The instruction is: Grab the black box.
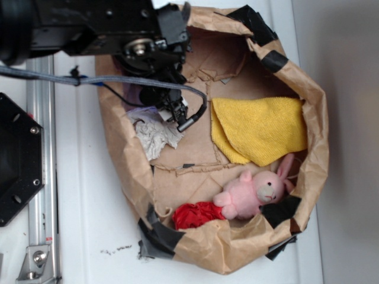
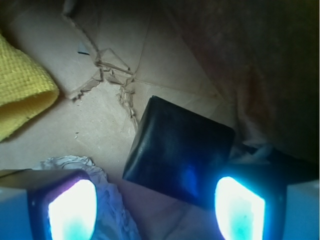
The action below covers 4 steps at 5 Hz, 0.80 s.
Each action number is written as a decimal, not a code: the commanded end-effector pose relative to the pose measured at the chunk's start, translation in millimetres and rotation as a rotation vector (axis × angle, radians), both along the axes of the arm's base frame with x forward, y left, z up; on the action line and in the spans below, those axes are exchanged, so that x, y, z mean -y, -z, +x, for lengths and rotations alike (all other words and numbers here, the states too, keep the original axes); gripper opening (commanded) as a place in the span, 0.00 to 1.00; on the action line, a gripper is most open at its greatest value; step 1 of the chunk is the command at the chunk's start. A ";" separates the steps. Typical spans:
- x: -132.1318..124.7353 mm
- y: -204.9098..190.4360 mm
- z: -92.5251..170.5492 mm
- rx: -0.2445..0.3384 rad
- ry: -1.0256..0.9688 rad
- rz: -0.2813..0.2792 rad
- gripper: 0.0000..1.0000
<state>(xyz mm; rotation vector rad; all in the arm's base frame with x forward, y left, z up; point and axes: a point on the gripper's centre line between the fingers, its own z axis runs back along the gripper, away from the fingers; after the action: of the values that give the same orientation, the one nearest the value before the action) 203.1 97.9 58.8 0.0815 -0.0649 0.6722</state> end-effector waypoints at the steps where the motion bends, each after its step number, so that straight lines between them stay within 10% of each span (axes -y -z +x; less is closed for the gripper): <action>1: -20.9 -4.6 -0.1 0.029 -0.149 0.085 1.00; 4: -32.8 -3.3 -10.0 0.037 -0.253 0.121 1.00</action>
<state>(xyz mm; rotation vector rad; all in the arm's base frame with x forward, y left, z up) 205.4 112.5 52.3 0.1851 -0.0965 0.8412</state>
